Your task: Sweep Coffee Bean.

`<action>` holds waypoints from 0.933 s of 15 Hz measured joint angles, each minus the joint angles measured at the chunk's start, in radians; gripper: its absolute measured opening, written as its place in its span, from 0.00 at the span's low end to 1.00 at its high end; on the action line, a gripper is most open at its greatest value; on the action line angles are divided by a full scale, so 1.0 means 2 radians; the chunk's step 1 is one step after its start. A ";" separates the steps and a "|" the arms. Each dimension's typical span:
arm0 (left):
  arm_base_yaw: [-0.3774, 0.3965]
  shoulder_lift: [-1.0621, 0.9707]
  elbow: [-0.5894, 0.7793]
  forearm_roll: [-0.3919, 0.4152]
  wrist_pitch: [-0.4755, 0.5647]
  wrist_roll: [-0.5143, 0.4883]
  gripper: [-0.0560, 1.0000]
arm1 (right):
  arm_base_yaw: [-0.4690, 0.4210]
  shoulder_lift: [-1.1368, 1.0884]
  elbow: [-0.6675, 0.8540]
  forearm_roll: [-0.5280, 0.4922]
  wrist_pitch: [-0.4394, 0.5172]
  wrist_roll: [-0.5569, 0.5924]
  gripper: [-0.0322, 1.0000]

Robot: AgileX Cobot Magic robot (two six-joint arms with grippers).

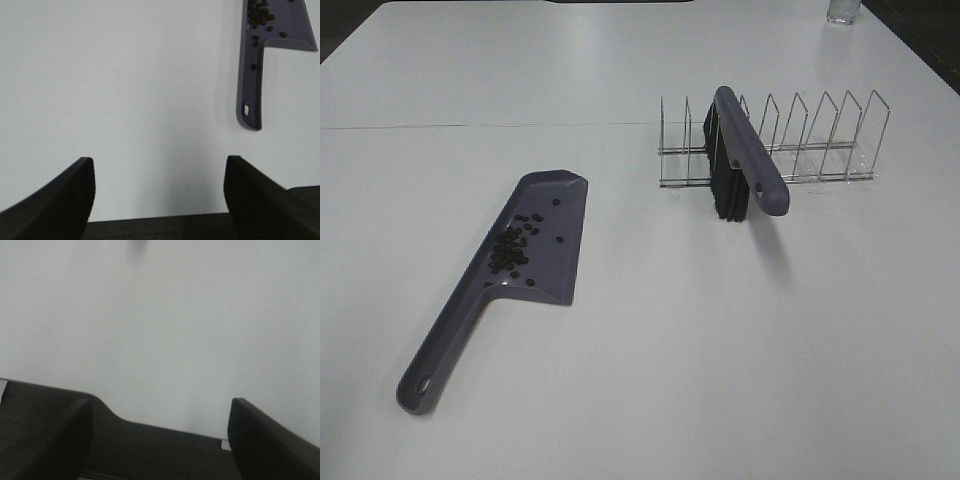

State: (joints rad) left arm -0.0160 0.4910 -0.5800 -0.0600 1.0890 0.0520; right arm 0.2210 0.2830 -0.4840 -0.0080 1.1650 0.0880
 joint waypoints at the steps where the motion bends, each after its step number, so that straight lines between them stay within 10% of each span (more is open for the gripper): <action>1: 0.000 0.000 0.001 -0.004 0.000 0.000 0.68 | 0.000 -0.013 0.000 0.000 -0.001 0.000 0.67; 14: 0.000 -0.243 0.021 -0.011 0.007 -0.009 0.68 | 0.000 -0.144 0.013 -0.002 -0.022 -0.036 0.67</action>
State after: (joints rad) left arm -0.0160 0.0040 -0.5380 -0.0830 1.1030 0.0340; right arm 0.2210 -0.0050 -0.4580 -0.0130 1.1200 0.0150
